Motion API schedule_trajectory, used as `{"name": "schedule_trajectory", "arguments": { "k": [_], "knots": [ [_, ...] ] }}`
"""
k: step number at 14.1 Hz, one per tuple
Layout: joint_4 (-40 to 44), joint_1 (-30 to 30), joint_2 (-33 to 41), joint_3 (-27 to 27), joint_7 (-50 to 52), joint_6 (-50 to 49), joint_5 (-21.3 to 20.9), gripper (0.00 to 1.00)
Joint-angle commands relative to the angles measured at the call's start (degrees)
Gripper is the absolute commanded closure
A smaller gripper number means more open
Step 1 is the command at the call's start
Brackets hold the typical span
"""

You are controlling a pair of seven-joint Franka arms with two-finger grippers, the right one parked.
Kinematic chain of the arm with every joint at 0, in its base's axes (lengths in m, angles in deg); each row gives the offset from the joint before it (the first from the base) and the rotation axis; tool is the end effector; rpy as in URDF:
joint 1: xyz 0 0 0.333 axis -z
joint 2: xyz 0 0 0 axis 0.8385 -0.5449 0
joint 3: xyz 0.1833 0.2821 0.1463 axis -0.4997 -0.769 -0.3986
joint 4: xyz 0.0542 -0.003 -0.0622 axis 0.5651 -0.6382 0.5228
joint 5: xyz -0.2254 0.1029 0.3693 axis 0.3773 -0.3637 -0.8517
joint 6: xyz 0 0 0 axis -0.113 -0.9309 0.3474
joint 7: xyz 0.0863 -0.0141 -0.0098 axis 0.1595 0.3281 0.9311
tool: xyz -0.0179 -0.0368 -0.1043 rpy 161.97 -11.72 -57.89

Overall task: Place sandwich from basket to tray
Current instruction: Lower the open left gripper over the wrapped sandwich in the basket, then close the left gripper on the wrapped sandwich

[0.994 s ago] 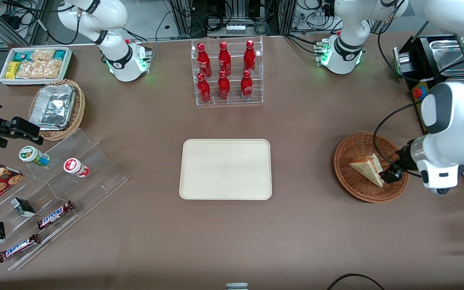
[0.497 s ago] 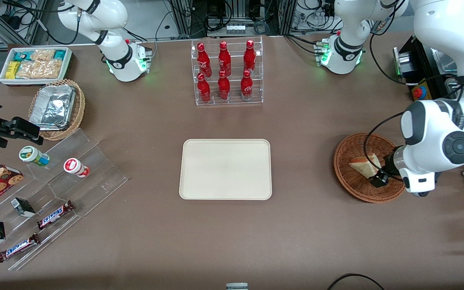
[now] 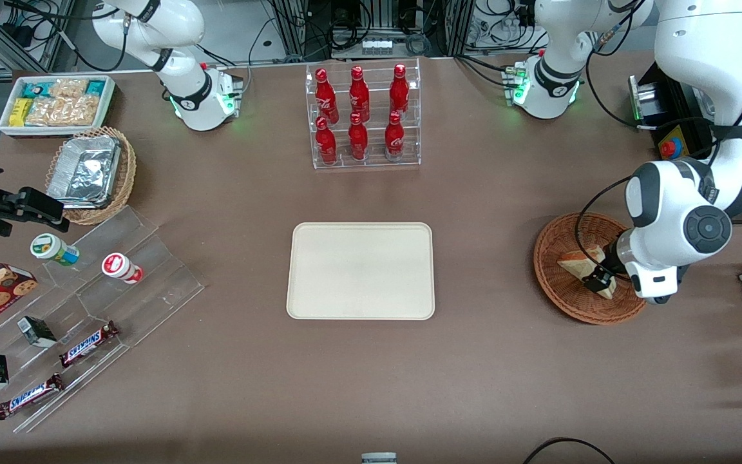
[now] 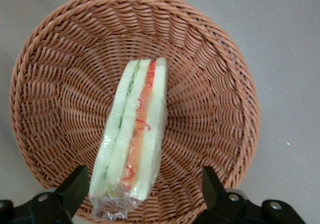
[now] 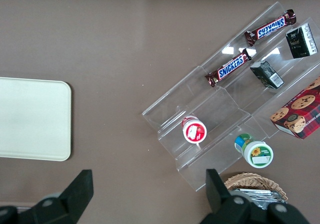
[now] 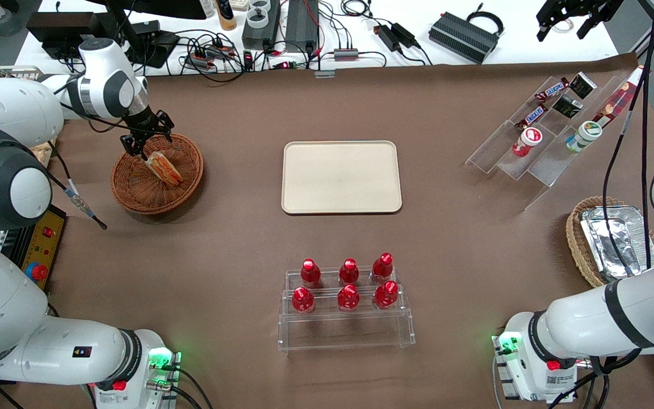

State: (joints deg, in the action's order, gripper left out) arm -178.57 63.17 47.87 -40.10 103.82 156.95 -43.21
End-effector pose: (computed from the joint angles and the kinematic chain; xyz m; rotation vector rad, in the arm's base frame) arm 0.6454 -0.0125 0.2969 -2.7592 -1.3482 0.1660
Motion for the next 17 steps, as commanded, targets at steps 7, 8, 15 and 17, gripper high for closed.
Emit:
{"name": "schedule_trajectory", "arguments": {
  "k": [7, 8, 15, 17],
  "knots": [
    [-8.8, 0.0, 3.3, -0.4, 0.6, 9.1, 0.4, 0.00],
    [-8.9, 0.1, 3.3, -0.4, 0.6, 9.3, 0.4, 0.00],
    [-10.1, 0.3, 3.1, -0.2, 1.1, 12.2, 1.2, 0.34],
    [-10.2, 0.4, 3.1, -0.2, 1.1, 12.2, 1.4, 0.58]
  ]
}}
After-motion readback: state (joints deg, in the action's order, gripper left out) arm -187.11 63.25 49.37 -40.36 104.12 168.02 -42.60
